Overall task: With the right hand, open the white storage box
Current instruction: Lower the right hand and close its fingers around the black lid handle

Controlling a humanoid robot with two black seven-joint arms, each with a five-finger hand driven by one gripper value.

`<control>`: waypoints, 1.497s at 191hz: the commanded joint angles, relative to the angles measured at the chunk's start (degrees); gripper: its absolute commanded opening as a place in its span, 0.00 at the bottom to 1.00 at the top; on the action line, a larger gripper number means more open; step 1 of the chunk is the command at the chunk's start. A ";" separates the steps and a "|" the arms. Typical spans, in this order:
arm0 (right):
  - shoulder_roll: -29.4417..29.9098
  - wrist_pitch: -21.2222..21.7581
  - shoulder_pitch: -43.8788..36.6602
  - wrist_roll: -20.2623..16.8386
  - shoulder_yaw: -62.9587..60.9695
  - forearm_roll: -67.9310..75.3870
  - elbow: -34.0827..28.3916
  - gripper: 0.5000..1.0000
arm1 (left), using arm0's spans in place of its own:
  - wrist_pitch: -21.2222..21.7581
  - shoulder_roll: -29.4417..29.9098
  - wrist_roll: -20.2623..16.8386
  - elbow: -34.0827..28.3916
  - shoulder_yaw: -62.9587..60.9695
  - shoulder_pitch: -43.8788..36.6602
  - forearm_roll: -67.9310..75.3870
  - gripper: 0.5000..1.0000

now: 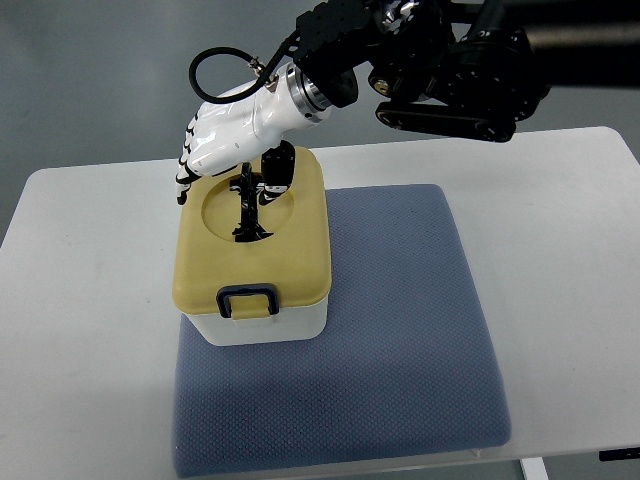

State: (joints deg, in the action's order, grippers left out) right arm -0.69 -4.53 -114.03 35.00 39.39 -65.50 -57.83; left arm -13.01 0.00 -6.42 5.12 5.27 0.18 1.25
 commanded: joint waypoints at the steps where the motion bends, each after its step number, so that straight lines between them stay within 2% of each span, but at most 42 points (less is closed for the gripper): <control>1: 0.08 -0.74 0.39 0.00 0.25 -1.38 0.00 0.66 | 0.00 0.00 0.01 -0.02 0.00 0.00 -0.02 1.00; 80: 0.60 -4.00 1.10 0.00 1.92 -4.28 -0.36 0.51 | 0.00 0.00 0.01 -0.02 0.00 0.00 -0.02 1.00; 117: 0.69 -4.35 1.36 0.00 2.36 -5.69 -0.36 0.39 | 0.00 0.00 0.01 -0.02 0.00 0.00 -0.02 1.00; 286: 0.69 -7.95 1.53 0.00 3.41 -7.53 -0.44 0.17 | 0.00 0.00 0.01 -0.02 0.00 0.00 -0.02 1.00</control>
State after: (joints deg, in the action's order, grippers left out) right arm 0.00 -12.36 -112.59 35.00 42.80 -72.93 -58.27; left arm -13.01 0.00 -6.41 5.12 5.27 0.18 1.27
